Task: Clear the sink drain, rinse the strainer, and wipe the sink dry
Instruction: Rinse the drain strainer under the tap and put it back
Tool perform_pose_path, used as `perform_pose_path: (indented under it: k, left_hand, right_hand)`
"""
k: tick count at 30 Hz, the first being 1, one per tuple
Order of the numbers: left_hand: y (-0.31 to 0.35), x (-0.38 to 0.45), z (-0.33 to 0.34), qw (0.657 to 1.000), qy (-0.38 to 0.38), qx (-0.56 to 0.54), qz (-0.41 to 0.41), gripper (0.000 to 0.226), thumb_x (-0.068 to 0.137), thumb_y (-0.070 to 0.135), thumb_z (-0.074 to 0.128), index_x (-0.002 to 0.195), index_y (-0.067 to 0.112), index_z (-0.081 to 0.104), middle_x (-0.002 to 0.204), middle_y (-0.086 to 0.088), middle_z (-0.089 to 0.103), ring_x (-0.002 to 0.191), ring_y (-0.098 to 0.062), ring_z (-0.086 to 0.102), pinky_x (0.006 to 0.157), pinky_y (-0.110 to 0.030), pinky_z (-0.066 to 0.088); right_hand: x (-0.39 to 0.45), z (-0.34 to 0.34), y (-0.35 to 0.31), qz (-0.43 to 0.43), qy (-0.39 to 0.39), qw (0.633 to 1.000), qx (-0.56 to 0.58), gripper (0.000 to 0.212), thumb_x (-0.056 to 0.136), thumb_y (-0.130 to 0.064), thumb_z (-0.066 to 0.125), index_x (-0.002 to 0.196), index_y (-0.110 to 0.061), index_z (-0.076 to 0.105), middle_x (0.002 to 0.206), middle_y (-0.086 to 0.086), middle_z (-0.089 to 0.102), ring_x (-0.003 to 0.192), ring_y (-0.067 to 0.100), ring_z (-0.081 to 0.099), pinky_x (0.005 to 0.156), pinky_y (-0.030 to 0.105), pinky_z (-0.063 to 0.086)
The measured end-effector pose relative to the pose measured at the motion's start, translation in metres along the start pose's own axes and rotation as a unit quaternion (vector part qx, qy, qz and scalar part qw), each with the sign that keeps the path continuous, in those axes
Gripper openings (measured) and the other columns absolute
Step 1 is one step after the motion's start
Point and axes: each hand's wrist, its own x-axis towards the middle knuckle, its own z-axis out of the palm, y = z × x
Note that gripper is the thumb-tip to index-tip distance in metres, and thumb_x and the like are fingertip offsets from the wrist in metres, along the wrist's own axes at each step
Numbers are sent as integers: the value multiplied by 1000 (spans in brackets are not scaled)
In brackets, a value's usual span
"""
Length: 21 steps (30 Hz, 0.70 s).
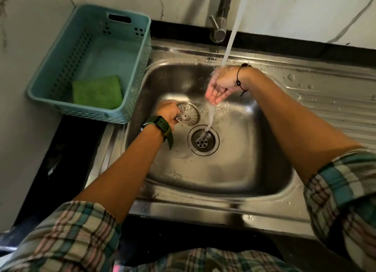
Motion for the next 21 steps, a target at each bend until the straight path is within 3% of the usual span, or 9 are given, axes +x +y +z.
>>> perform_pose_path:
  k: [2, 5, 10, 14, 16, 19, 21]
  left_hand:
    - [0, 0, 0, 1000, 4, -5, 3, 36, 84, -18, 34, 88, 10, 56, 71, -5, 51, 62, -15, 52, 50, -23, 50]
    - [1, 1, -2, 1000, 10, -17, 13, 38, 82, -20, 34, 77, 11, 57, 71, -6, 52, 61, -16, 53, 41, -21, 49]
    - [1, 3, -8, 999, 20, -30, 16, 42, 82, -18, 37, 112, 1, 61, 74, -7, 55, 63, -17, 55, 48, -23, 51]
    - [2, 4, -11, 999, 22, -33, 10, 44, 82, -18, 39, 117, 1, 59, 76, -7, 56, 65, -18, 57, 46, -22, 52]
    - [3, 3, -11, 999, 24, -41, 9, 45, 82, -19, 39, 118, 0, 58, 76, -8, 56, 65, -18, 56, 43, -21, 52]
    - [2, 3, -11, 998, 26, -48, 12, 45, 81, -19, 39, 117, -1, 59, 78, -9, 57, 64, -18, 56, 42, -21, 51]
    - [2, 5, -10, 998, 28, -49, 13, 45, 81, -19, 40, 118, -1, 58, 86, -13, 59, 64, -18, 57, 42, -22, 52]
  right_hand:
    - [-2, -4, -10, -4, -25, 1000, 13, 37, 85, 17, 32, 102, 7, 64, 95, 22, 69, 88, 27, 71, 68, 26, 60]
    - [-4, -5, -17, 4, -79, 997, -5, 45, 80, 23, 29, 98, 4, 66, 98, 20, 70, 93, 28, 70, 74, 27, 59]
    - [-4, -7, -15, -3, -56, 998, -34, 44, 81, 23, 30, 102, 4, 64, 101, 21, 68, 95, 27, 69, 75, 27, 59]
    - [-2, -7, -13, -23, 6, 999, 29, 35, 85, 17, 35, 104, 6, 63, 102, 25, 67, 93, 29, 69, 74, 26, 59]
    - [-4, -7, -14, -26, -9, 998, 55, 33, 87, 16, 36, 105, 7, 63, 101, 24, 68, 92, 28, 70, 73, 26, 59]
    - [-7, -6, -14, -11, -60, 998, 5, 36, 83, 19, 36, 98, 5, 66, 96, 22, 70, 89, 26, 71, 70, 26, 60]
    - [-6, -6, -14, -15, -26, 1000, -10, 32, 85, 17, 38, 95, 3, 65, 98, 22, 69, 87, 25, 71, 68, 24, 60]
